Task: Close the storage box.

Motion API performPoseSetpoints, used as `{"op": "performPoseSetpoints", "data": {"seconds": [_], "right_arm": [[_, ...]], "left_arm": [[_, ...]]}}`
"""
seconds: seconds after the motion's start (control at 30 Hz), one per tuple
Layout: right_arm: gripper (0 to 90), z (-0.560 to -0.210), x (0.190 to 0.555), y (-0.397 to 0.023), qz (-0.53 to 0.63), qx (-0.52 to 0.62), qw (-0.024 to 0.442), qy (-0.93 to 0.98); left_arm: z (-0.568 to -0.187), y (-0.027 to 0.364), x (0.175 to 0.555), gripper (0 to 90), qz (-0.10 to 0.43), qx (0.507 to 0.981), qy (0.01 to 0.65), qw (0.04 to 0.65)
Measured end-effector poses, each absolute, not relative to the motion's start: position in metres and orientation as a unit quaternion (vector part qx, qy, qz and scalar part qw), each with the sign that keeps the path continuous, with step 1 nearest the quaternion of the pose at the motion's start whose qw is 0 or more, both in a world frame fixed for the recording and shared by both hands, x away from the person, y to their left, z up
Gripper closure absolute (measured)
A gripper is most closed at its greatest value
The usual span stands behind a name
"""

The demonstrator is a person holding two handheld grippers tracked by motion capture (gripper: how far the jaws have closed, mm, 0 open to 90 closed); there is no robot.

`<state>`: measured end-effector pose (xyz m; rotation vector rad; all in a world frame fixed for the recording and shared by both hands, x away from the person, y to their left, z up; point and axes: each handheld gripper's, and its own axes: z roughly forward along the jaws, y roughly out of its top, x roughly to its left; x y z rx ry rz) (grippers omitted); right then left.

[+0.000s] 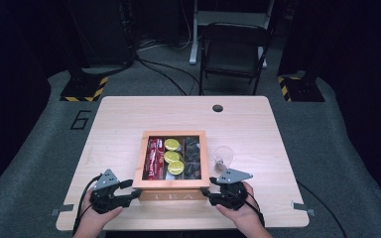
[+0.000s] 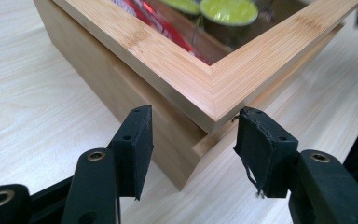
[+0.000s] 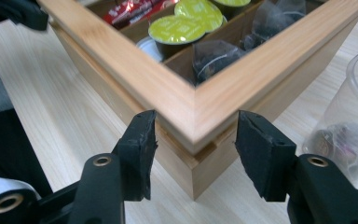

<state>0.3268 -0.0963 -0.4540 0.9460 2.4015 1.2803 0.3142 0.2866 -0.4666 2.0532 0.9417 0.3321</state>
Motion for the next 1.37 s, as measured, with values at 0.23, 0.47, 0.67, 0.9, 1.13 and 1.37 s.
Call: {"op": "performPoseSetpoints", "data": {"seconds": [0.23, 0.47, 0.67, 0.9, 1.13, 1.37], "right_arm": [[43.8, -0.454, 0.328, -0.097, 0.442, 0.328, 0.131, 0.825], [43.0, -0.451, 0.328, -0.1, 0.449, 0.339, 0.137, 0.815], [43.4, -0.447, 0.332, -0.108, 0.46, 0.347, 0.145, 0.804], [44.7, -0.446, 0.336, -0.12, 0.457, 0.36, 0.162, 0.797], [45.7, -0.45, 0.338, -0.129, 0.455, 0.374, 0.165, 0.791], [43.7, -0.452, 0.334, -0.128, 0.471, 0.356, 0.149, 0.793]], "left_arm": [[-0.463, 0.29, 0.314, 35.9, 0.123, 0.796, 0.388, 0.448], [-0.459, 0.296, 0.316, 36.1, 0.135, 0.783, 0.394, 0.462], [-0.454, 0.308, 0.319, 37.3, 0.143, 0.767, 0.412, 0.47], [-0.457, 0.32, 0.325, 39.5, 0.157, 0.759, 0.43, 0.464], [-0.462, 0.328, 0.332, 41.8, 0.158, 0.753, 0.445, 0.459], [-0.466, 0.334, 0.337, 40.0, 0.161, 0.743, 0.465, 0.454]]}}
